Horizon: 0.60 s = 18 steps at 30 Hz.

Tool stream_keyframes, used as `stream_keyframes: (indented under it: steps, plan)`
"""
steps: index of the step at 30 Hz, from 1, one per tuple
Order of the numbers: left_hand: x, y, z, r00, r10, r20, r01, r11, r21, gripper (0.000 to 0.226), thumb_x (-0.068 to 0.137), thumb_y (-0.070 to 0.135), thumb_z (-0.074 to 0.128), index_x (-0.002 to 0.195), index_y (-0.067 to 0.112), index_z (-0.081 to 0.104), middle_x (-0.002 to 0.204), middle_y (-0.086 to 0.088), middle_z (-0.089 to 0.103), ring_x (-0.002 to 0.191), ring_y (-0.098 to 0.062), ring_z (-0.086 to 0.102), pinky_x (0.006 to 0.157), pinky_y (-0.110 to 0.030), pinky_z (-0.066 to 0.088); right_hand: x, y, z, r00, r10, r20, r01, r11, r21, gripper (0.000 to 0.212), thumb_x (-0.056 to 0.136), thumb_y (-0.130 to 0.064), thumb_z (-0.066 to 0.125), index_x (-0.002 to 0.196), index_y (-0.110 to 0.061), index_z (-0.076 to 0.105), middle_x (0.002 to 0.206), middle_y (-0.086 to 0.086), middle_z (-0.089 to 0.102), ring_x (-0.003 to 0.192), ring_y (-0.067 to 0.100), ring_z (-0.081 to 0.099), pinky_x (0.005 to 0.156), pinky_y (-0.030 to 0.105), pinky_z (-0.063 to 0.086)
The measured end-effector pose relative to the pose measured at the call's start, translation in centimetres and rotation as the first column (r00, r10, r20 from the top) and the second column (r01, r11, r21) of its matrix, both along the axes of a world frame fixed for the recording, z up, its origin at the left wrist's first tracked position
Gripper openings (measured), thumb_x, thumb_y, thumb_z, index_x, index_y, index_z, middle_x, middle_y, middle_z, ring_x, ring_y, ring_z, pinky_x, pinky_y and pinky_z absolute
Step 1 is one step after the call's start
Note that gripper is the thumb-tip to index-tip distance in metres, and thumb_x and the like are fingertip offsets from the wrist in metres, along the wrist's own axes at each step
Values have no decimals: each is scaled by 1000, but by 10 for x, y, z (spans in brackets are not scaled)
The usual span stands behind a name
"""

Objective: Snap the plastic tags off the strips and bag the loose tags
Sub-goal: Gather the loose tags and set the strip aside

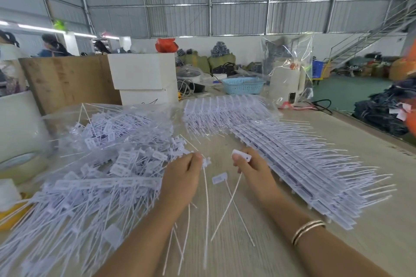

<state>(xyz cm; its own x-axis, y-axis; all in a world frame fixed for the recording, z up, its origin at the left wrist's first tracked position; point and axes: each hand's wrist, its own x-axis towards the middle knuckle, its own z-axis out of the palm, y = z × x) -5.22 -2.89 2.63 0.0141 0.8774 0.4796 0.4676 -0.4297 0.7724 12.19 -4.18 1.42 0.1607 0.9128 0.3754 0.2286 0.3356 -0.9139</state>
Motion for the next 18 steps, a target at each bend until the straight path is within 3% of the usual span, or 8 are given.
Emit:
stream_keyframes:
  steps: [2, 4, 6, 9, 11, 13, 15, 18]
  plan:
    - [1, -1, 2, 999, 22, 30, -23, 998, 50, 46, 98, 36, 39, 52, 26, 36, 45, 8, 36, 45, -11, 35, 54, -32, 31, -4, 3, -3, 993, -31, 115, 36, 998, -45, 21, 90, -39, 59, 75, -25, 53, 66, -10, 49, 63, 7, 44, 67, 23, 38]
    - [1, -4, 5, 997, 18, 77, -25, 996, 89, 36, 91, 38, 34, 58, 26, 43, 50, 0, 44, 48, -22, 43, 54, -39, 38, -7, 7, -4, 962, -90, 257, 110, 992, -68, 21, 88, -45, 60, 75, -32, 50, 62, -14, 49, 61, 3, 44, 78, 27, 40]
    - [1, -6, 7, 997, 14, 80, -23, 993, 119, 27, 88, 30, 36, 66, 25, 50, 57, -11, 53, 55, -33, 52, 57, -48, 45, -9, 10, -3, 934, -125, 335, 166, 982, -95, 20, 86, -51, 59, 86, -34, 50, 74, -13, 54, 70, 4, 50, 93, 39, 43]
    - [1, -6, 5, 999, 20, 47, -25, 994, 103, 30, 92, 6, 41, 72, 25, 52, 65, -10, 60, 61, -33, 57, 60, -51, 48, -9, 8, 0, 938, -143, 316, 183, 978, -100, 20, 87, -49, 58, 97, -33, 50, 84, -13, 55, 79, 4, 53, 97, 48, 41]
    - [0, -5, 3, 1000, 18, 20, -20, 996, 87, 32, 91, 1, 42, 73, 26, 51, 63, 1, 57, 57, -19, 55, 55, -43, 44, -10, 3, 3, 952, -155, 265, 158, 987, 8, 6, 91, -41, 57, 90, -36, 53, 82, -15, 57, 77, -1, 52, 96, 49, 40]
    - [1, -6, 4, 1000, -7, -15, 9, 994, 104, 36, 88, -2, 43, 75, 31, 48, 67, 9, 54, 58, -4, 49, 58, -26, 39, -13, -4, 5, 961, -118, 251, 93, 989, 111, 11, 93, -36, 54, 83, -39, 54, 81, -18, 60, 78, -3, 53, 96, 51, 38]
    - [4, -7, 5, 994, -62, -85, 74, 986, 148, 34, 88, -3, 45, 81, 30, 48, 76, 10, 53, 67, 0, 49, 60, -12, 35, -18, -11, 8, 961, -36, 275, 4, 993, 114, 15, 93, -41, 53, 78, -41, 55, 81, -23, 59, 80, -2, 53, 95, 49, 37]
    - [7, -9, 3, 974, -111, -198, 152, 967, 206, 19, 93, 5, 47, 90, 23, 49, 77, 12, 51, 69, -3, 49, 61, -13, 36, -25, -15, 8, 941, 79, 329, -98, 994, 40, 24, 90, -43, 55, 67, -43, 58, 69, -22, 57, 71, -2, 51, 88, 42, 36]
